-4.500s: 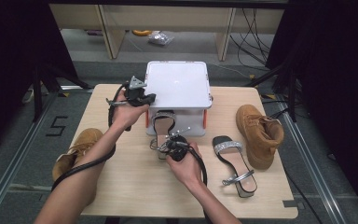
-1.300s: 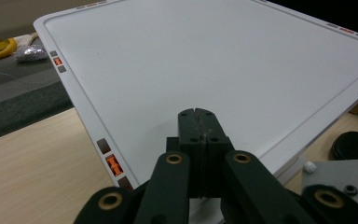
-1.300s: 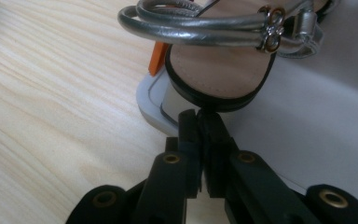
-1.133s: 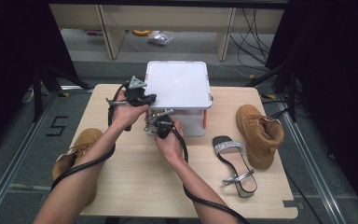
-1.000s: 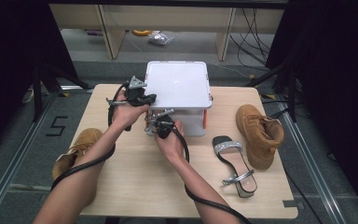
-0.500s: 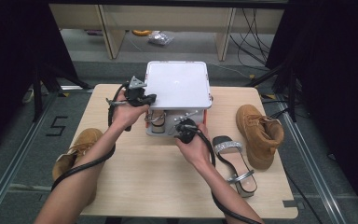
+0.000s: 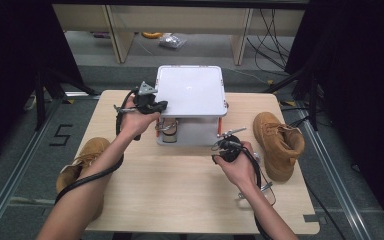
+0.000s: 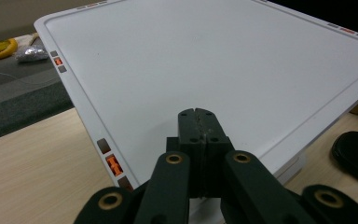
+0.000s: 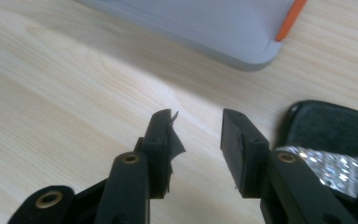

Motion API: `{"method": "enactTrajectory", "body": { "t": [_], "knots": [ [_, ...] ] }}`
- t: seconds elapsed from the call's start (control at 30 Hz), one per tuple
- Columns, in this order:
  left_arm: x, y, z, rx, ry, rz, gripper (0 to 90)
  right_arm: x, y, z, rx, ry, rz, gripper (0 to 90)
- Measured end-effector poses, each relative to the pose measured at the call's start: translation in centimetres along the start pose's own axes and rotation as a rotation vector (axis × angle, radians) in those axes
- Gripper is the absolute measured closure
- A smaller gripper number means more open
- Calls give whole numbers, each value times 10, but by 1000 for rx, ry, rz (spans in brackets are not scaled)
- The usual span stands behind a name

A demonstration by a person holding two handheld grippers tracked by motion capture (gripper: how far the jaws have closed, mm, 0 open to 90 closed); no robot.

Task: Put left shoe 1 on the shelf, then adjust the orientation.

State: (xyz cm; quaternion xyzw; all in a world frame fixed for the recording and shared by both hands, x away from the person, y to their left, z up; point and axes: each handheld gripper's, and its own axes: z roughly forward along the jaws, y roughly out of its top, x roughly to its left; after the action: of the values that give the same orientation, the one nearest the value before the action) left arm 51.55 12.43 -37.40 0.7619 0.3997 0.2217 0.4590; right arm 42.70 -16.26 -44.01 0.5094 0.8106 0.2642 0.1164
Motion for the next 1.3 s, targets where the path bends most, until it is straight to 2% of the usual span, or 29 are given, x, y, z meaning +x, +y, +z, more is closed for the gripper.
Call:
{"method": "enactTrajectory", "body": {
  "t": [0.03,0.07,0.17,0.27,0.33,0.43,0.53,0.6,0.63,0.7,0.77,0.83,0.93,0.97,1.0,1.1,1.2,1.27,1.3],
  "knots": [
    [0,0,0,0,1,-1,898,-1,-1,-2,1,5,5,637],
    [-1,0,0,-1,5,1,897,-5,-1,-4,-8,5,-19,632],
    [-2,0,0,-1,11,2,898,-6,-3,-9,20,-3,6,615],
    [-2,0,0,-6,11,-12,898,-10,-5,-12,32,-4,-8,608],
    [-2,0,0,-4,16,-13,898,-16,-10,-15,58,-1,9,595],
    [-2,1,0,6,17,-2,898,-22,-13,-19,64,-7,6,586],
    [-3,1,0,15,24,3,898,-33,-21,-27,84,-20,52,574],
    [-2,2,0,11,12,1,898,-38,-25,-30,96,-26,64,568],
    [-1,2,0,13,9,1,898,-39,-27,-33,112,-25,88,564],
    [-1,1,-1,15,13,-1,898,-45,-31,-36,118,-32,89,561],
    [-1,0,0,2,11,-10,898,-48,-35,-40,133,-38,123,557],
    [-1,0,0,-6,7,-11,897,-52,-38,-44,139,-45,122,555],
    [-1,1,0,10,7,0,898,-57,-43,-50,159,-59,134,548],
    [-2,0,1,-8,4,-8,898,-59,-44,-52,168,-60,138,548],
    [-1,0,0,4,6,3,897,-62,-46,-53,170,-66,139,547],
    [0,0,-1,4,4,-1,897,-68,-52,-56,180,-81,142,544],
    [0,0,-1,7,3,2,898,-72,-55,-55,190,-80,134,533],
    [-1,0,1,-5,6,-3,898,-75,-58,-51,234,-81,147,512],
    [-1,1,-1,16,9,9,898,-76,-59,-50,237,-70,145,500]
  ]
}}
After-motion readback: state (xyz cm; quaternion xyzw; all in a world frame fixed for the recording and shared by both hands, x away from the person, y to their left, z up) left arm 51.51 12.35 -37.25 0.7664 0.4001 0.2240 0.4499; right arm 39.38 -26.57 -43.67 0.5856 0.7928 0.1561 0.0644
